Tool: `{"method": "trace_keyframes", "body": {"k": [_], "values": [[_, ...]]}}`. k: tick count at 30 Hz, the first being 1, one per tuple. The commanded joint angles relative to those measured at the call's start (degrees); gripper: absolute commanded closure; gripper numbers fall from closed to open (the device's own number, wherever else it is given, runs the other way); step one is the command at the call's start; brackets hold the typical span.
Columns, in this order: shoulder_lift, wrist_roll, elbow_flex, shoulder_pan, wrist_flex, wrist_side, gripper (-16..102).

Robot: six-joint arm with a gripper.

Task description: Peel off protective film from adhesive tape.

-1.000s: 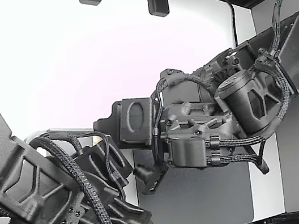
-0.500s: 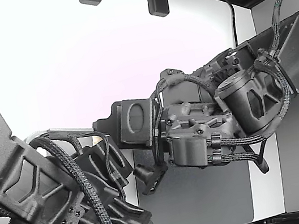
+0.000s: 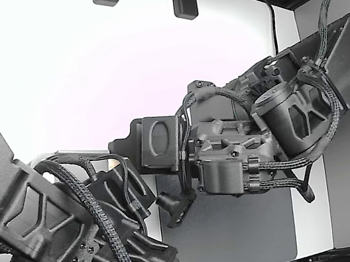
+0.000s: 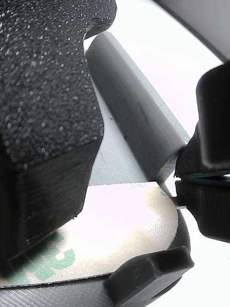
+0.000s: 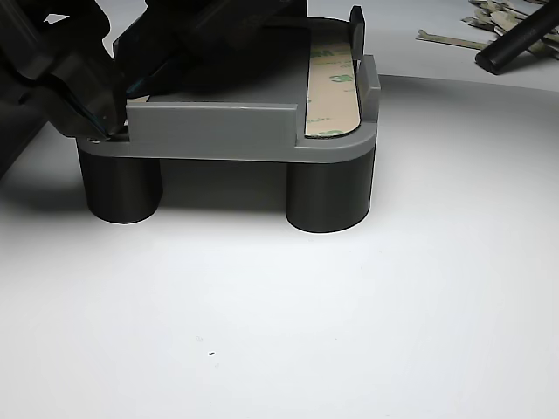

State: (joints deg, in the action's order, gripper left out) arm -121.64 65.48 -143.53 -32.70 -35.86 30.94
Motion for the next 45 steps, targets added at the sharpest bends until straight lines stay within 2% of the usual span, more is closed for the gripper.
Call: {"method": "trace_keyframes", "body": {"k": [1, 22, 45], "values": [[-1.5, -0.1, 2.3, 0.4, 0.2, 0.3, 97], [-1.5, 0.4, 1.4, 0.4, 2.9, 1.0, 97], [-1.3, -2.3, 3.8, -0.3, -2.8, 0.4, 97]]}}
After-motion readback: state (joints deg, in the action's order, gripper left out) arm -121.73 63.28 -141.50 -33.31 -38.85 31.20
